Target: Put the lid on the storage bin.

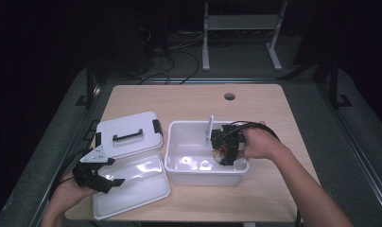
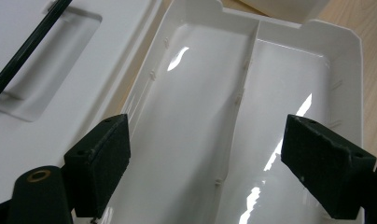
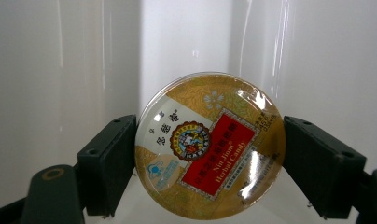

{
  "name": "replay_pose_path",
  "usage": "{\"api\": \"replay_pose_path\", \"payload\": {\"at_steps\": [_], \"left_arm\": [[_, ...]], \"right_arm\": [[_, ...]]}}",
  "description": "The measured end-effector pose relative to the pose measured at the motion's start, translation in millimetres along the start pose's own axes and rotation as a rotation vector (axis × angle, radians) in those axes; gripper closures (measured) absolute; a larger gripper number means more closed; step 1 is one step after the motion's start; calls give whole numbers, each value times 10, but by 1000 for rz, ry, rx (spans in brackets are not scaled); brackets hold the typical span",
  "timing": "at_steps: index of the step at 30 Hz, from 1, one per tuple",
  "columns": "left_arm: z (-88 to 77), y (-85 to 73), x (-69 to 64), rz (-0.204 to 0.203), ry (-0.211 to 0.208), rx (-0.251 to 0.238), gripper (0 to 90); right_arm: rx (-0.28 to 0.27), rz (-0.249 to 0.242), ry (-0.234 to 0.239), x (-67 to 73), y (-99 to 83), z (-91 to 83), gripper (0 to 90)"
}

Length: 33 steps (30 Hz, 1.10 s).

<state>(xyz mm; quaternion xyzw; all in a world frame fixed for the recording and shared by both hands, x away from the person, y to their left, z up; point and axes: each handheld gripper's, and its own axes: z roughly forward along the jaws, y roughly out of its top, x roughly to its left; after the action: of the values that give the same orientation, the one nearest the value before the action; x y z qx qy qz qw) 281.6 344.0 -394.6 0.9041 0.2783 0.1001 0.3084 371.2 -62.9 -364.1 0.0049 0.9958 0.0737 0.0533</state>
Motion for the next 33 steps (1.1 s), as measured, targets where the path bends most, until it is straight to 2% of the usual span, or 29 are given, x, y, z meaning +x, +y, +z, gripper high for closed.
{"api": "replay_pose_path", "payload": {"at_steps": [6, 11, 13, 22, 33], "left_arm": [[-1, -2, 3, -2, 3, 0, 146], [-6, -7, 3, -2, 5, -1, 142], [-4, -4, -1, 0, 2, 1, 142], [-1, 6, -13, 6, -1, 2, 142], [47, 23, -28, 14, -14, 17, 137]], "right_arm": [[15, 11, -9, -2, 18, 15, 199], [21, -6, -17, 27, 60, 26, 198], [23, 2, -19, 29, 65, 27, 196], [-46, 32, -28, 22, 33, -132, 215], [-137, 74, -64, 78, -152, -452, 232]]}}
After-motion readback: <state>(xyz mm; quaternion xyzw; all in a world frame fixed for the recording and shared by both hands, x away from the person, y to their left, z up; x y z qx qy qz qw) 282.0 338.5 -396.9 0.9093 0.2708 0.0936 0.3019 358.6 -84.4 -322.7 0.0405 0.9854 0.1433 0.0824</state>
